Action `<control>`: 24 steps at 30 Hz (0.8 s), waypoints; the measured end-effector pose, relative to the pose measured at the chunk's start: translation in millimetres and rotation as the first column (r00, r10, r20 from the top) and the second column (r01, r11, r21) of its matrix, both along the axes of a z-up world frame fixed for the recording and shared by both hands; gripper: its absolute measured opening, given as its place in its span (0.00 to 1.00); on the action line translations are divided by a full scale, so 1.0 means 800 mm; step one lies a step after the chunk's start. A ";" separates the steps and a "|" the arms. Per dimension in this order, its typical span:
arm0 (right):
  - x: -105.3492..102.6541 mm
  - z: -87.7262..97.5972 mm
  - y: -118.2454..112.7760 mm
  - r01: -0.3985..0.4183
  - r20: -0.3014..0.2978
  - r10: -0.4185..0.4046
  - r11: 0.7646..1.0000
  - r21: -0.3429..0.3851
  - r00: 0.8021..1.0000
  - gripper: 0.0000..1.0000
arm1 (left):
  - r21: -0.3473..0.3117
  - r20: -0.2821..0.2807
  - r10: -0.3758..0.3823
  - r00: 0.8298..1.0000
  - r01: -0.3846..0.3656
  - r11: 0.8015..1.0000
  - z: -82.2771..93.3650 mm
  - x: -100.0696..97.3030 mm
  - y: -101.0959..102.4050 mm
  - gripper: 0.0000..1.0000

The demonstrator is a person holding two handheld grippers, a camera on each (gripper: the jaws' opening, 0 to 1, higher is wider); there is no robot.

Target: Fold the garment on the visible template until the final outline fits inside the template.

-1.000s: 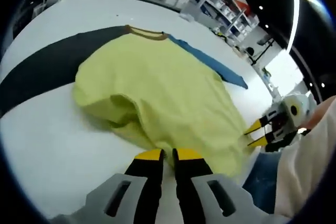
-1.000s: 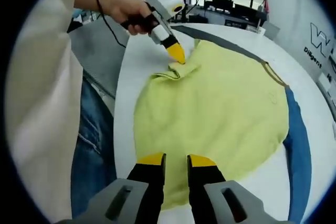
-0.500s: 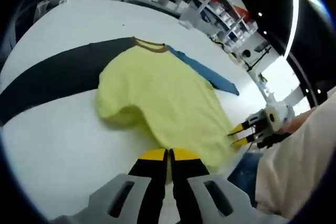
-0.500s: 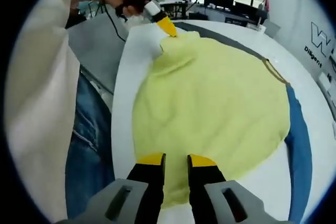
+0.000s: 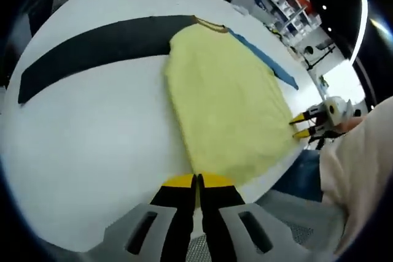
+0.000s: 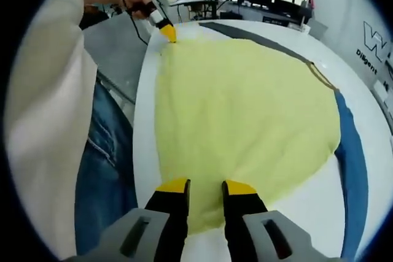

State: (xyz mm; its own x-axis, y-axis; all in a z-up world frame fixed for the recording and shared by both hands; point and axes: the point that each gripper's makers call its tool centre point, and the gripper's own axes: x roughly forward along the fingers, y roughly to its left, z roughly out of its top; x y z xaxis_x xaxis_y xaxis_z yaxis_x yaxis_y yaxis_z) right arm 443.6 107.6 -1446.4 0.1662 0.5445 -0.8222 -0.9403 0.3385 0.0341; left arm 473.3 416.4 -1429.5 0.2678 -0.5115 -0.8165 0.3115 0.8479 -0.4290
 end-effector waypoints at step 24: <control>-0.008 0.004 -0.012 0.010 -0.003 -0.010 1.000 0.001 1.000 0.20 | -0.017 -0.029 0.032 0.999 -0.033 0.999 -0.004 -0.008 0.020 0.05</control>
